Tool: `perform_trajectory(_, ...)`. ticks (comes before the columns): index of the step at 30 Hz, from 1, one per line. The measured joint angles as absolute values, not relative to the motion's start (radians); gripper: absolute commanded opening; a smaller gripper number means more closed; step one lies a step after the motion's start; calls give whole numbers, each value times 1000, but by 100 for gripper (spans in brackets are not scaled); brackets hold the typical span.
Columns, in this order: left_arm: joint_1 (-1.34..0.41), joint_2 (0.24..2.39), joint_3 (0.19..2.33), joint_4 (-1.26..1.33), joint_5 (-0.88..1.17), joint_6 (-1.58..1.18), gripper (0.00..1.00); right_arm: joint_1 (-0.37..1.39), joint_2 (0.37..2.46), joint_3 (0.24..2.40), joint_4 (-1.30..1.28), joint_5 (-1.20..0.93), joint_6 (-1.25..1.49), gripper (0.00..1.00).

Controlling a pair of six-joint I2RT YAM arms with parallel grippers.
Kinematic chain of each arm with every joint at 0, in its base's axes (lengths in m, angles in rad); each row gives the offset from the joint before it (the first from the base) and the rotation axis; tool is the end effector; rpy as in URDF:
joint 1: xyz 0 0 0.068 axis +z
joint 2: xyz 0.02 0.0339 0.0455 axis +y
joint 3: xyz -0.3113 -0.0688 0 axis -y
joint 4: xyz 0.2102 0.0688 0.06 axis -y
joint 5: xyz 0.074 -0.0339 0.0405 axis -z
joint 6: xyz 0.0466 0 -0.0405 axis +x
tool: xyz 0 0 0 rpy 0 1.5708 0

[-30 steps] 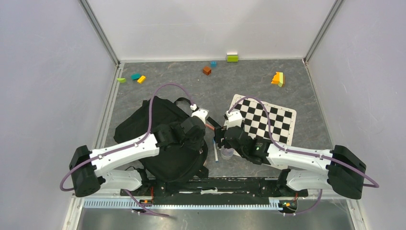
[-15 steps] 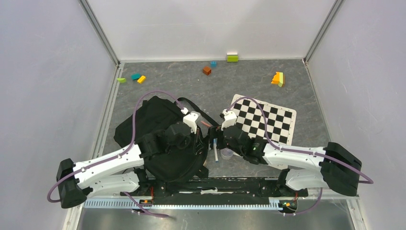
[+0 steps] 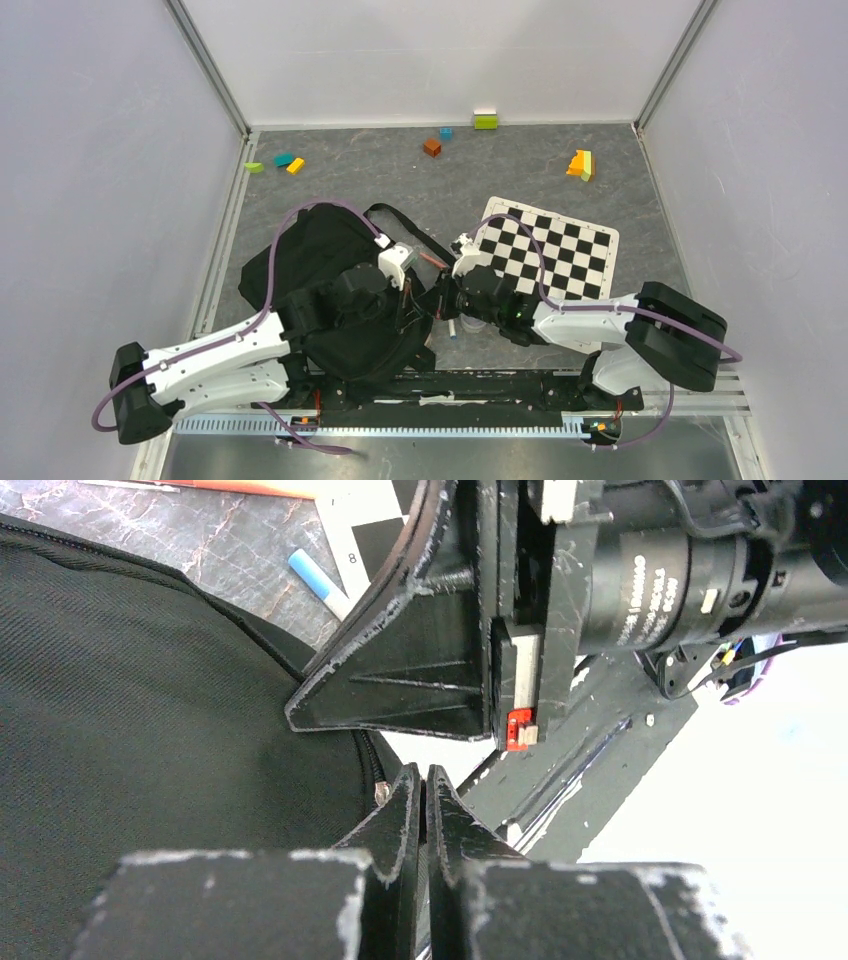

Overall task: Pack the student bag
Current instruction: Zip the student bag at the center of the board.

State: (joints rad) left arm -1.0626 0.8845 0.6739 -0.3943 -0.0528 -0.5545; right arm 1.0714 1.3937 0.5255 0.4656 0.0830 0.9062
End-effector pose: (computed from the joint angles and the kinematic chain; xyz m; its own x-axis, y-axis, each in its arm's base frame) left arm 0.0703 -0.1211 0.3005 -0.6835 0.1466 -0.7151 0.5780 0.7069 -0.4076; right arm 0.1267 0.2243 0.2511 -0.7756 0.2162 -0.5930 -0.3693 0.6064 0.7042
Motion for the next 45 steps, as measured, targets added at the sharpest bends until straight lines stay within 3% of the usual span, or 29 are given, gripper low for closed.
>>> perform_trajectory(11,-1061,726,593,-397,-25,-474,2,967,1421,588,467,-61,872,0)
perform_trajectory(22,-1050,751,589,-367,-110,-453,2,882,1524,775,328,-157,726,1)
perform_trajectory(23,-1050,753,589,-367,-133,-453,2,876,1534,789,318,-163,714,10)
perform_trajectory(25,-1051,753,590,-368,-167,-455,2,864,1542,815,299,-183,687,42)
perform_trajectory(26,-1051,753,595,-371,-181,-459,2,859,1541,822,292,-180,671,51)
perform_trajectory(30,-1060,758,628,-415,-221,-484,2,812,1488,789,302,-116,620,70)
perform_trajectory(38,-1060,846,683,-426,-262,-530,2,840,1119,471,312,-25,643,73)
perform_trajectory(42,-1060,873,687,-426,-260,-549,2,949,1052,420,294,17,670,66)
perform_trajectory(45,-1060,873,687,-425,-258,-554,2,1037,1048,418,290,48,691,53)
